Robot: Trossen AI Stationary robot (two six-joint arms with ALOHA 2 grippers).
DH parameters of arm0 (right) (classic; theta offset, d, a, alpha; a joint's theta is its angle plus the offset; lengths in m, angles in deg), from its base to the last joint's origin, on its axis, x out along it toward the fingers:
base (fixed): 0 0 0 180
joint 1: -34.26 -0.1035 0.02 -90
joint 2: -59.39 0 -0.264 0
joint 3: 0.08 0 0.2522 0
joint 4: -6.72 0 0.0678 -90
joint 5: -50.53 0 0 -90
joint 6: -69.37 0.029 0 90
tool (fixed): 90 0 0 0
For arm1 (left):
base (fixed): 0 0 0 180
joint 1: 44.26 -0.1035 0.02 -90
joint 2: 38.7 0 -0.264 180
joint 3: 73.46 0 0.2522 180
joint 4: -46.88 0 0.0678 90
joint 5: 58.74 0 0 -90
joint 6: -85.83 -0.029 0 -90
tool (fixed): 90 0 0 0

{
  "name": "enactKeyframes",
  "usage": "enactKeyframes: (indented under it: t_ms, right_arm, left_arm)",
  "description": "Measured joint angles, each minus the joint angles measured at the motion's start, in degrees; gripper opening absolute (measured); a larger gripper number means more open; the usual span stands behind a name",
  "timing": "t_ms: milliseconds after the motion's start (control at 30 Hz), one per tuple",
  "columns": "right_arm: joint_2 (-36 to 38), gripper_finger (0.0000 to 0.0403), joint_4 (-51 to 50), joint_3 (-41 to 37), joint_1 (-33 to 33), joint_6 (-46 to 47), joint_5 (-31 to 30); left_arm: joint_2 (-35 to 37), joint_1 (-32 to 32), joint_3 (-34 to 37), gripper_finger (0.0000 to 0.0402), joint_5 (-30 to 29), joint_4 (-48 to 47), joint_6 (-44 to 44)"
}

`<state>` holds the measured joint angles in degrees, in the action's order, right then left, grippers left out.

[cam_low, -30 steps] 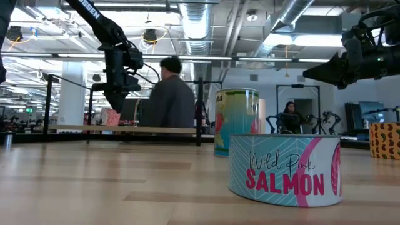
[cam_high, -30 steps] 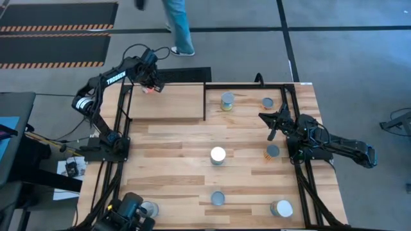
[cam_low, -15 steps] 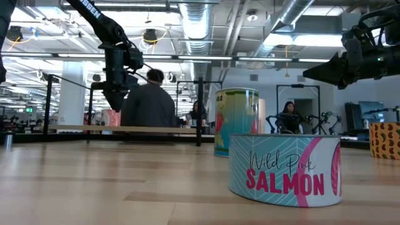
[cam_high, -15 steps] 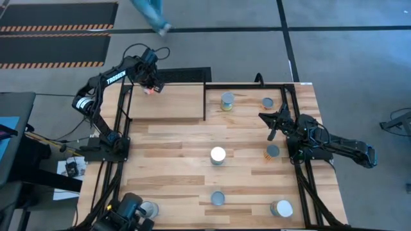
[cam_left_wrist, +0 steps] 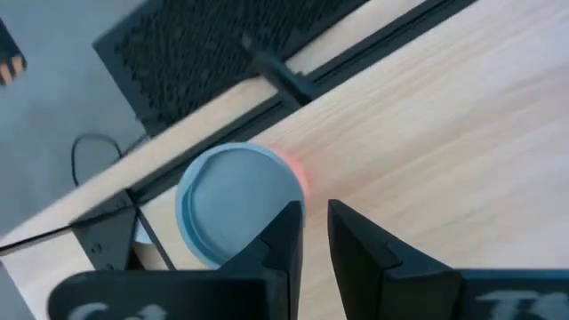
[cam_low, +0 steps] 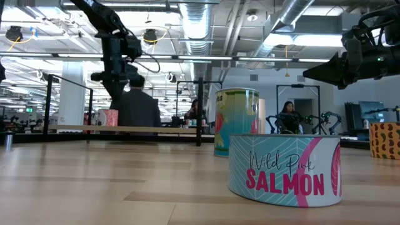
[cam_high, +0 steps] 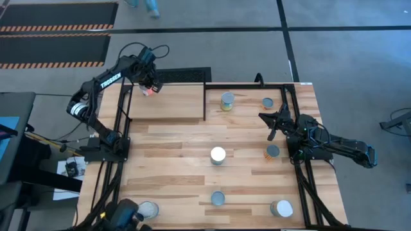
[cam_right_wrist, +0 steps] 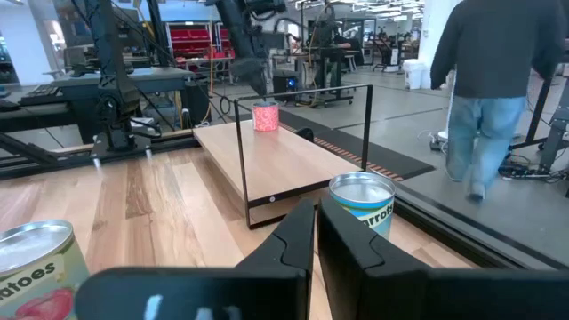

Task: Pick and place cans onto a shelf
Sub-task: Put the large canned carrots on the shelf

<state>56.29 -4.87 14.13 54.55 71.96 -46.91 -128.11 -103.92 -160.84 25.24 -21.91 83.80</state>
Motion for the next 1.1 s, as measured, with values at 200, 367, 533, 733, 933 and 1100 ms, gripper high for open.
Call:
enactKeyframes:
  t_ms: [200, 367, 533, 733, 933, 1100]
  right_arm:
    - [0.0, 0.0044, 0.0, 0.0, 0.0, 0.0, 0.0]
    - [0.0, 0.0044, 0.0, 0.0, 0.0, 0.0, 0.0]
    - [0.0, 0.0044, 0.0, 0.0, 0.0, 0.0, 0.0]
    - [0.0, 0.0044, 0.0, 0.0, 0.0, 0.0, 0.0]
    - [0.0, 0.0044, 0.0, 0.0, 0.0, 0.0, 0.0]
    - [0.0, 0.0044, 0.0, 0.0, 0.0, 0.0, 0.0]
  left_arm:
    - [9.0, 5.1, 0.9, 0.0039, 0.0, 2.1, -3.1]
    - [20.2, 14.7, 8.0, 0.0004, 0.0, 13.6, -1.9]
    - [31.1, 26.4, 20.1, 0.0003, 0.1, 31.4, -0.2]
    - [39.7, 39.9, 34.4, 0.0000, 0.0, 51.0, 1.3]
    - [41.0, 49.1, 45.8, 0.0000, -0.4, 67.9, 0.6]
    - [40.2, 53.2, 53.9, 0.0000, -1.5, 84.9, 2.6]
